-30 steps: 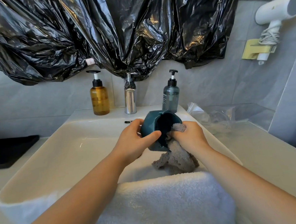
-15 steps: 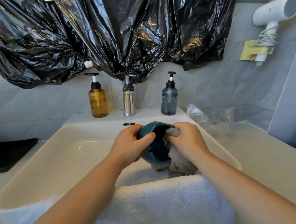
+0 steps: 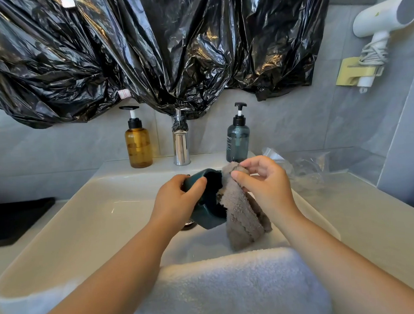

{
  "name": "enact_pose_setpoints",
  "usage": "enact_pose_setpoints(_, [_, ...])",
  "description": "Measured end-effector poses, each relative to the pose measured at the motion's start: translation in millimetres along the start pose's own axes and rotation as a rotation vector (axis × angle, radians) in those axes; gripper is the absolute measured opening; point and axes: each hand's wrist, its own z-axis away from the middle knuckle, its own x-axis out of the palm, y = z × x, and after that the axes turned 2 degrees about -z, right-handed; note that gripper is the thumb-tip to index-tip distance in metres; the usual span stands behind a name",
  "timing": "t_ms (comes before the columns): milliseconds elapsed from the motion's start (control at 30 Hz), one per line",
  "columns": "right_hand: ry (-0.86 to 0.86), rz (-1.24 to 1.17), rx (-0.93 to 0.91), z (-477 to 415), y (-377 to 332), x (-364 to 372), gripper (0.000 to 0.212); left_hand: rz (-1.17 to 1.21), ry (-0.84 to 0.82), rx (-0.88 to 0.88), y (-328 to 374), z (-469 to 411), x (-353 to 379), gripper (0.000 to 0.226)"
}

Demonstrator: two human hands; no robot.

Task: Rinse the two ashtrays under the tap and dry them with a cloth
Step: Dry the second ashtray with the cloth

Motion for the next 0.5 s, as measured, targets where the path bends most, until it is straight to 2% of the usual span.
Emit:
enact_pose_setpoints(67, [-0.099,-0.05,-0.025,2.6,-2.8,0.8,0.02,0.01,-0.029,0.02,0.2,0.6,2.6,0.03])
enact_pose_setpoints(133, [-0.227,-0.039,-0.032,5.0,-1.2,0.5,0.031,0.071,-0.007,-0.002,1.0,0.1,2.8,0.031])
enact_pose_setpoints(200, [-0.225,0.141,-0.124,4.2,3.8,0.4,0.037,0.104,0.015,-0.022,2.0,-0.4,1.9,0.031])
enact_pose_setpoints(300, [-0.135,0.505,-0.278,3.0,5.6,4.7,0.029,0.081,-0.01,-0.012,3.3,1.4,3.2,0.03])
enact_pose_setpoints(400, [-0.155,0.509,-0.319,5.0,2.7,6.1,0.025,0.089,-0.02,-0.009,3.4,1.6,4.2,0.031])
enact_pose_setpoints(500, [-0.281,0.505,-0.418,7.5,2.1,2.7,0.014,0.116,0.028,-0.037,1.4,-1.7,2.7,0.033])
